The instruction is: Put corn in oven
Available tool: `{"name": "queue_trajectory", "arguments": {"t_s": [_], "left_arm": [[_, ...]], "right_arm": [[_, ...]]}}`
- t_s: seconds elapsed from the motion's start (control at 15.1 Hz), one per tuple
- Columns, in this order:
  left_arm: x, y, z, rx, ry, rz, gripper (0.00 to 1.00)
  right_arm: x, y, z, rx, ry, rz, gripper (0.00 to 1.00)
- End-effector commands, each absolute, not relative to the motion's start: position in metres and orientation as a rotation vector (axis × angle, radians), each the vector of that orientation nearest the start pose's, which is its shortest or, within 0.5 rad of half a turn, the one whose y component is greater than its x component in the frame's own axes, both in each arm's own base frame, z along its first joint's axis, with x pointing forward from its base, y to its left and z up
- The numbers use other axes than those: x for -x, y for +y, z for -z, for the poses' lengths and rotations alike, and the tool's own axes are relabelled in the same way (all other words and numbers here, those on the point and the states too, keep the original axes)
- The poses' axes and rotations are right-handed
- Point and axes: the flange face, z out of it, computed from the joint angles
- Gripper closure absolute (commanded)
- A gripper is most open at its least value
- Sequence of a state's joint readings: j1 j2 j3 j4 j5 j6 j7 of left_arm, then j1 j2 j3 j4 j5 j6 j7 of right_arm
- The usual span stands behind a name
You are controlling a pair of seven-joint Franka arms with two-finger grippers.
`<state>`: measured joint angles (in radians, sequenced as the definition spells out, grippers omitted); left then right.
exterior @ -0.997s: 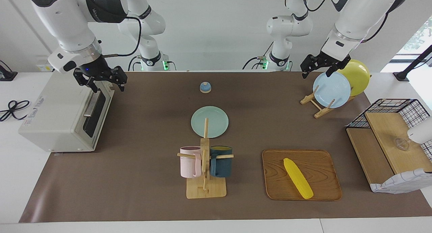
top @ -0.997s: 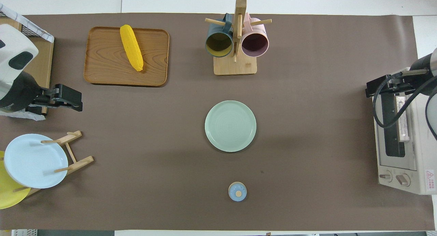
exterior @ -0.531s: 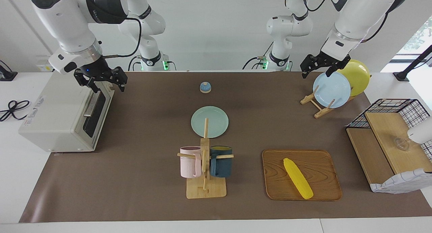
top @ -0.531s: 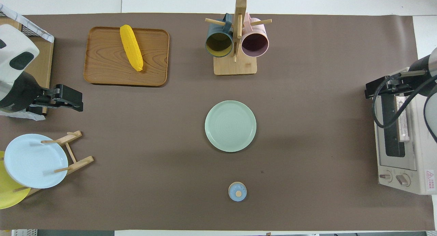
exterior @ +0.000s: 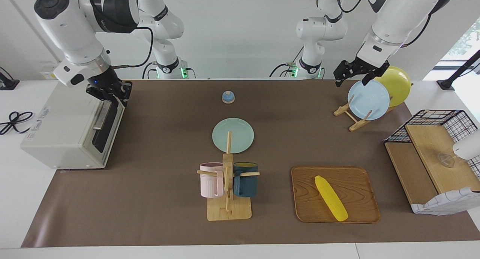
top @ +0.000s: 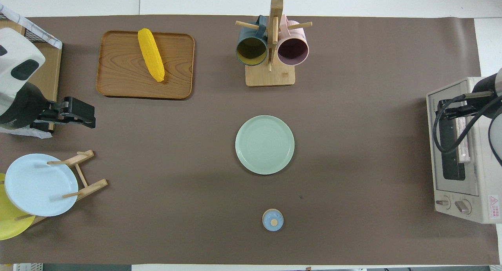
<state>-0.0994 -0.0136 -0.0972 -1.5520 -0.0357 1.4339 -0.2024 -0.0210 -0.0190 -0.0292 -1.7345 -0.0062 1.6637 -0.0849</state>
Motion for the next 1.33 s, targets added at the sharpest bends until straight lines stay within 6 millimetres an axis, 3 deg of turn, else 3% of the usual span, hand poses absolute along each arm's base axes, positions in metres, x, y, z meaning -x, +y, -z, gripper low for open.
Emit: {"name": "queue_trajectory", "arguments": {"t_s": [0.0,0.27,0.53,0.73,1.0,1.26], "left_arm": [[-0.519,-0.109,-0.634,3.138,-0.012,-0.145,0.00],[-0.519,-0.109,-0.634,3.138,-0.012,-0.145,0.00],[-0.519,-0.109,-0.634,3.138,-0.014,-0.143,0.00],[-0.519,-0.109,-0.634,3.138,-0.012,-0.143,0.00],[-0.520,-0.108,-0.634,3.137,-0.015,-0.140,0.00],[-0.522,-0.109,-0.631,3.142,-0.058,-0.112,0.00]], "right_arm": [[-0.537,-0.040,-0.560,3.141,0.039,-0.060,1.00],[-0.512,-0.059,-0.526,3.216,0.285,-0.037,1.00],[-0.510,-0.063,-0.514,3.247,0.284,-0.055,1.00],[-0.503,-0.086,-0.501,3.265,0.334,-0.092,1.00],[-0.498,-0.095,-0.476,3.315,0.303,-0.111,1.00],[-0.496,-0.100,-0.469,3.350,0.272,-0.138,1.00]]}}
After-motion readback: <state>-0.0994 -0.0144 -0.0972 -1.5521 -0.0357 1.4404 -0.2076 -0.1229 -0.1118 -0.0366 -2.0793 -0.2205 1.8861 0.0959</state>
